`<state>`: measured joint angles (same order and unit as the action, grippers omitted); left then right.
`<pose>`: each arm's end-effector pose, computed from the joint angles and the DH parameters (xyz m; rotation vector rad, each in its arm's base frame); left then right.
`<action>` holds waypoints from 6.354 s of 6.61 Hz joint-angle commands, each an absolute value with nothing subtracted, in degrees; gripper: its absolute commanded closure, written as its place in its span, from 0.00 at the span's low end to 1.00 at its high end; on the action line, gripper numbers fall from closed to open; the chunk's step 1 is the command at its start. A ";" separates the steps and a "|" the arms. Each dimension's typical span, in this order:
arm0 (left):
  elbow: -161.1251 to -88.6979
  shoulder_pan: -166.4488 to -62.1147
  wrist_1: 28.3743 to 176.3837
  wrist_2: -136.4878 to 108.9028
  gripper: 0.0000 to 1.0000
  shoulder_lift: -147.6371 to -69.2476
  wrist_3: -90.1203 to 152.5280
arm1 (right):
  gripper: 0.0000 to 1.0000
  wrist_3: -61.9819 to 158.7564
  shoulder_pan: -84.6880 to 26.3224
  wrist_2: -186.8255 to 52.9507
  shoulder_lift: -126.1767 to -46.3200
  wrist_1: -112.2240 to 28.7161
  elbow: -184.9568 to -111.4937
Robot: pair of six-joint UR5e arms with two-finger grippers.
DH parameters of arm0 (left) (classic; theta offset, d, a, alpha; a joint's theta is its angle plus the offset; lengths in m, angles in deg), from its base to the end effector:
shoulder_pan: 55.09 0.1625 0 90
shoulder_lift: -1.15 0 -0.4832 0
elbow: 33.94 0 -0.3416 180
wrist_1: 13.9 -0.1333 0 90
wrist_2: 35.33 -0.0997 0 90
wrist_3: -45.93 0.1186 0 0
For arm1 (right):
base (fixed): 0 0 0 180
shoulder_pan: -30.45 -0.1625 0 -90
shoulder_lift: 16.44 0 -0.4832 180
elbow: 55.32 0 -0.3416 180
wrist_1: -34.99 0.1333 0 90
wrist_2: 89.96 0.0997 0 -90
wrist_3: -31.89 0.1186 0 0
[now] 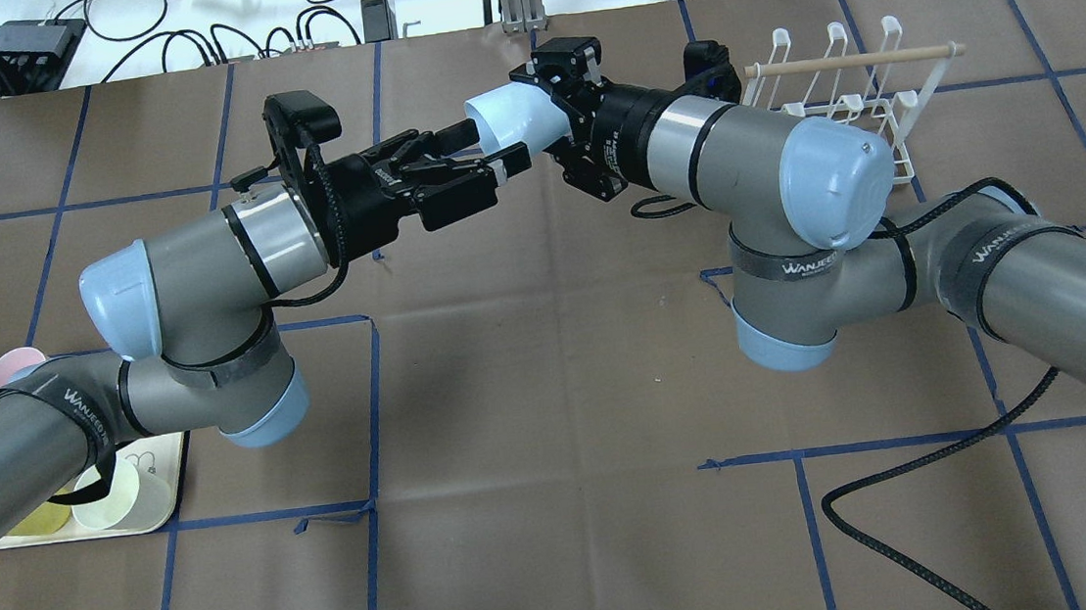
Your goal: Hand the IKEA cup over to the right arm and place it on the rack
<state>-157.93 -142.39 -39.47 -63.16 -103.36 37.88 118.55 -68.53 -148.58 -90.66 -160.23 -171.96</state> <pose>-0.2173 -0.4480 0.4447 -0.5363 -1.8217 1.1179 0.2737 -0.4824 0.4395 0.9697 1.7414 -0.3963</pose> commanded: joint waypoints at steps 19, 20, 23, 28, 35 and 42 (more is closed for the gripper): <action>-122.70 -143.59 81.90 -126.91 0.00 -88.07 38.81 | 0.71 26.70 -50.41 -162.91 -69.70 -179.02 -158.24; -123.76 -142.29 81.90 -127.17 0.00 -87.80 43.60 | 0.71 26.70 -50.32 -162.82 -68.57 -179.11 -158.15; -133.38 -125.29 82.60 -127.26 0.00 -81.67 63.43 | 0.41 26.61 -50.06 -162.30 -67.33 -179.11 -158.06; -149.51 -111.60 77.53 -127.35 0.01 -70.04 78.98 | 0.01 26.79 -50.06 -162.12 -68.21 -178.49 -157.98; -167.44 -111.51 45.99 -129.02 0.01 -78.81 79.68 | 0.00 41.08 -61.46 -159.92 -83.22 -178.23 -162.00; -167.36 -111.42 41.29 -131.57 0.80 -85.86 79.42 | 0.00 66.78 -67.02 -159.74 -85.17 -178.84 -161.84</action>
<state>-167.51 -111.43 41.09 -131.37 -85.82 79.55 66.58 -67.07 -159.78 -85.31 -178.61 -162.00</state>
